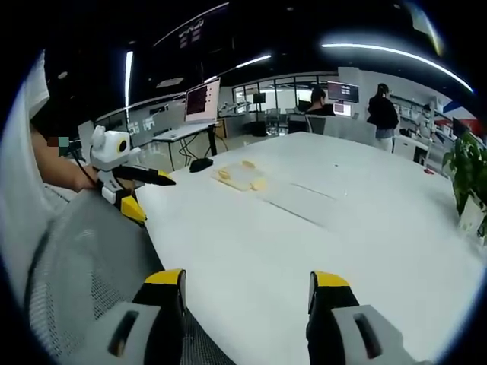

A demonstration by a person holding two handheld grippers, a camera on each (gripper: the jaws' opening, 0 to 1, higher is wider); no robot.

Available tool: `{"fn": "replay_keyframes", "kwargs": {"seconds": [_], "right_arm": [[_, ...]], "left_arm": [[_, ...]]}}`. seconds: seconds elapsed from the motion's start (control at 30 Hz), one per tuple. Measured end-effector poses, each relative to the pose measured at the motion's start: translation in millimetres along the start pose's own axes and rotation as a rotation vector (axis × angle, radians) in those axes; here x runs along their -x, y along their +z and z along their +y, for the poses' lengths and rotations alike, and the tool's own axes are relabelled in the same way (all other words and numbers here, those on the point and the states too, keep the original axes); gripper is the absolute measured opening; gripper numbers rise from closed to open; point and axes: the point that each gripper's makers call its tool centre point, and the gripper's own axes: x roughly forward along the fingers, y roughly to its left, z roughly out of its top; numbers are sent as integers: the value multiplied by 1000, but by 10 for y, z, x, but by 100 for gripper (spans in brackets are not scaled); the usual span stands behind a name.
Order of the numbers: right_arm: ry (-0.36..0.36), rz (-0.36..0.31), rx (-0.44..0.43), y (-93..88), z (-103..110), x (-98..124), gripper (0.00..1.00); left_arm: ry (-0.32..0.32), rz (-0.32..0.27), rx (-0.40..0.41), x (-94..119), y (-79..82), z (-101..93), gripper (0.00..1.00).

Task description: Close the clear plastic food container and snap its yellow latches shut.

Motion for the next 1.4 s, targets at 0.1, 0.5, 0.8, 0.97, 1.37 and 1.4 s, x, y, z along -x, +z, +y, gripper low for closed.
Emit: {"fn": "replay_keyframes", "kwargs": {"seconds": [0.1,0.5,0.8,0.97,1.37,1.4], "right_arm": [[1,-2,-4,4,3,-2,64],[8,20,20,-32,28,-26,63],[-2,37,37,-54,20,-36,63],[-19,35,32,-49,-12,-26,63],[-86,51,15,-96,-148,11,63],[-88,51,13,-98,-152,11,63]], "left_arm": [[6,5,-4,5,-10,12,87],[-21,45,-57,-29,-67,-51,87],[-7,46,-62,-17,-73,-34,86],[13,41,-68,-13,-64,14,86],[-24,50,-131,-38,-60,-109,87],[-24,50,-134,-38,-59,-113,87]]}}
